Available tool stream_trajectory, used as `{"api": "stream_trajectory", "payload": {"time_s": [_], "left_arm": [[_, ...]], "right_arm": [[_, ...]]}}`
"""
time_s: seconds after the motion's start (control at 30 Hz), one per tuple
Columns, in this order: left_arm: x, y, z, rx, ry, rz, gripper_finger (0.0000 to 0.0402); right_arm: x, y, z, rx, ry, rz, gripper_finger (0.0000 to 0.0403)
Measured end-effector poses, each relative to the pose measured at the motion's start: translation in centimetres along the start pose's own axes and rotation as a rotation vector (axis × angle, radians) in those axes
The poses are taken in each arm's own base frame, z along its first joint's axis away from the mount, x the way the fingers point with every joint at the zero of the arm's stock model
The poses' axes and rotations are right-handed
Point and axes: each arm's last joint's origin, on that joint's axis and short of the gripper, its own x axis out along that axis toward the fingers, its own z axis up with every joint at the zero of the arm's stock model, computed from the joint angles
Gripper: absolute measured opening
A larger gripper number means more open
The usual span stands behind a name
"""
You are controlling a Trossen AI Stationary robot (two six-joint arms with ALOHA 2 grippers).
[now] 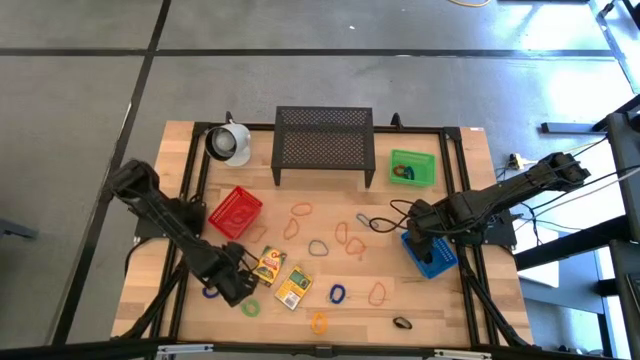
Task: Pick & Place Office Desk Supplies
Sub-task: Put the rubber band into the blue bin
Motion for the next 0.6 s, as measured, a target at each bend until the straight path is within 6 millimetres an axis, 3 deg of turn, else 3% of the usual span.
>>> {"api": "stream_trajectory", "payload": {"time_s": [0.2, 0.37, 0.47, 0.6], "left_arm": [[1.9, -0.5, -0.4, -0.007, -0.011, 0.045, 0.0223], [2.2, -0.5, -0.3, -0.041, -0.011, 0.067, 0.0218], [2.2, -0.5, -0.2, -0.049, 0.001, 0.071, 0.0192], [2.2, -0.5, -0.2, -0.056, 0.015, 0.078, 0.0126]], "right_arm": [[0.0, 0.0, 0.0, 0.0, -0.001, 0.003, 0.0226], [0.0, 0.0, 0.0, 0.0, -0.001, 0.003, 0.0226], [0.0, 0.0, 0.0, 0.0, -0.002, 0.003, 0.0226], [0.0, 0.1, 0.1, 0.001, -0.01, 0.003, 0.0226]]}}
